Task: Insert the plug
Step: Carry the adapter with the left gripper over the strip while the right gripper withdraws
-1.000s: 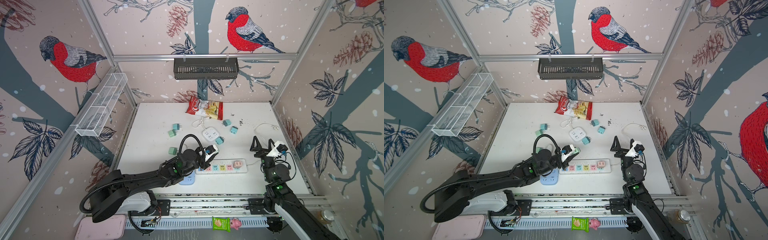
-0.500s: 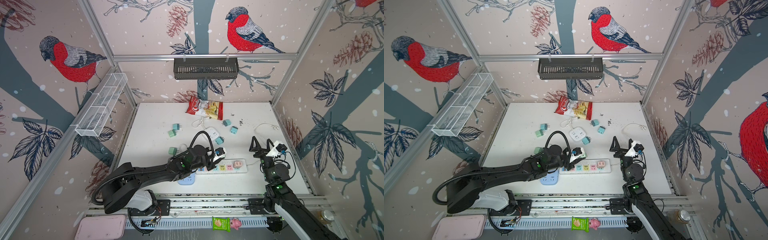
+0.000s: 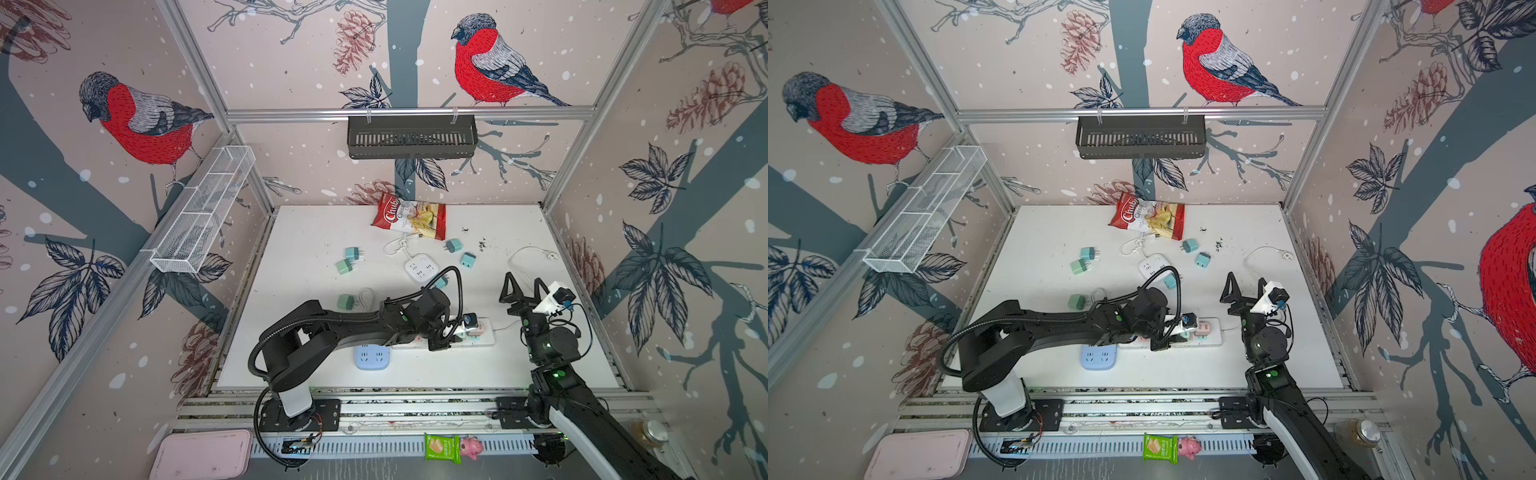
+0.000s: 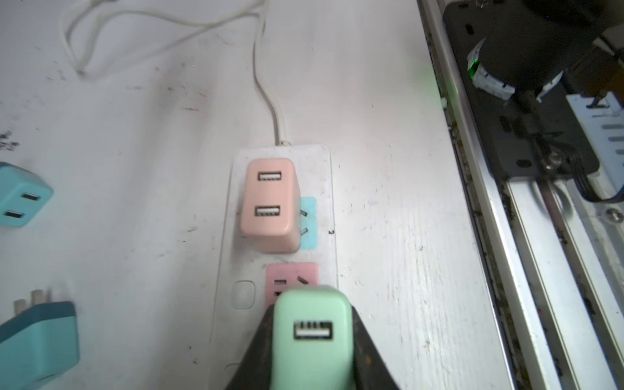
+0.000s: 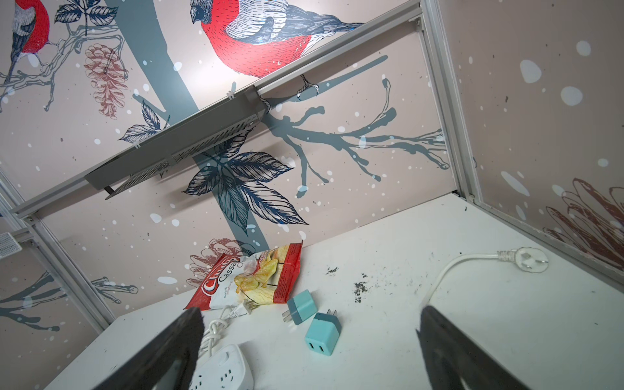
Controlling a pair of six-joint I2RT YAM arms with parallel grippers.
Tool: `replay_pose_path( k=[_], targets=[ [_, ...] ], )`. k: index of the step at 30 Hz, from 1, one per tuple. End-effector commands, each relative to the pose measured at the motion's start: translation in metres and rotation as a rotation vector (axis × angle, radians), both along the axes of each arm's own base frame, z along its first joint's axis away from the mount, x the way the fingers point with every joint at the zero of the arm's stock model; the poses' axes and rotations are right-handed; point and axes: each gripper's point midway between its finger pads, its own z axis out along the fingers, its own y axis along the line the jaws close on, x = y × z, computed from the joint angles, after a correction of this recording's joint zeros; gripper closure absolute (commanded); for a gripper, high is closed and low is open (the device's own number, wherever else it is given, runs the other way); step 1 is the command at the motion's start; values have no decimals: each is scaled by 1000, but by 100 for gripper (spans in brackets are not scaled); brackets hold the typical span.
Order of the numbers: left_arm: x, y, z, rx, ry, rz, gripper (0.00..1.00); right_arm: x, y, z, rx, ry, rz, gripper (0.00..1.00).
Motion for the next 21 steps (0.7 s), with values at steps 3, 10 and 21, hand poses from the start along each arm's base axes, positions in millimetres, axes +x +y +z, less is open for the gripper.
replay_pose_path(
  k=[3,10,21],
  targets=[
    [-1,-3,-12,67,8,-41,100,-4,-1,-50,-18,94,4,0],
    [9,-2,-15,70,9,-21,100,-5,0,-51,-18,96,14,0],
    [15,1,-18,53,22,-18,100,-5,1,-50,-14,95,16,0]
  ],
)
